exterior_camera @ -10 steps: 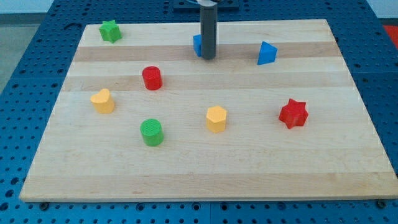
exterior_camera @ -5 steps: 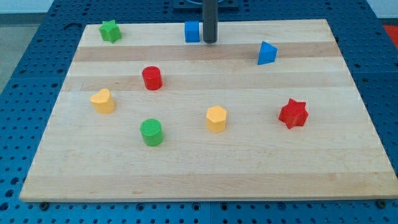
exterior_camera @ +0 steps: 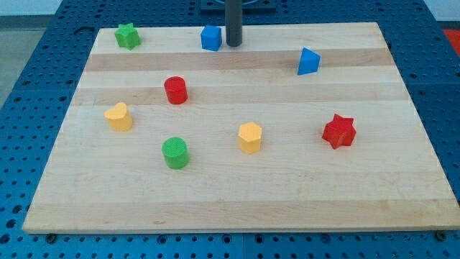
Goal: Push the blue cube close to the green star
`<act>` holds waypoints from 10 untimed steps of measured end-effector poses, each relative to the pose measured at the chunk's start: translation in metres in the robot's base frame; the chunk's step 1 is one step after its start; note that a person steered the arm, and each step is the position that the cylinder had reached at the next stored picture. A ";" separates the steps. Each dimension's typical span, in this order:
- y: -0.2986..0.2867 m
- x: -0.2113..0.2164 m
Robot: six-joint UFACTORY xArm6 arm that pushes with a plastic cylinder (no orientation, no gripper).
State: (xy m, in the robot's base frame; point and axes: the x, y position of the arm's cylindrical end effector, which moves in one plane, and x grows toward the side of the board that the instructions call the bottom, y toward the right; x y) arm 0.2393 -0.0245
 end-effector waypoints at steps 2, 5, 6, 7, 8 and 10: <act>-0.102 0.000; -0.079 -0.039; -0.087 -0.022; -0.090 -0.019; -0.114 -0.019; -0.125 -0.019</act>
State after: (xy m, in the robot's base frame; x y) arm 0.2201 -0.1494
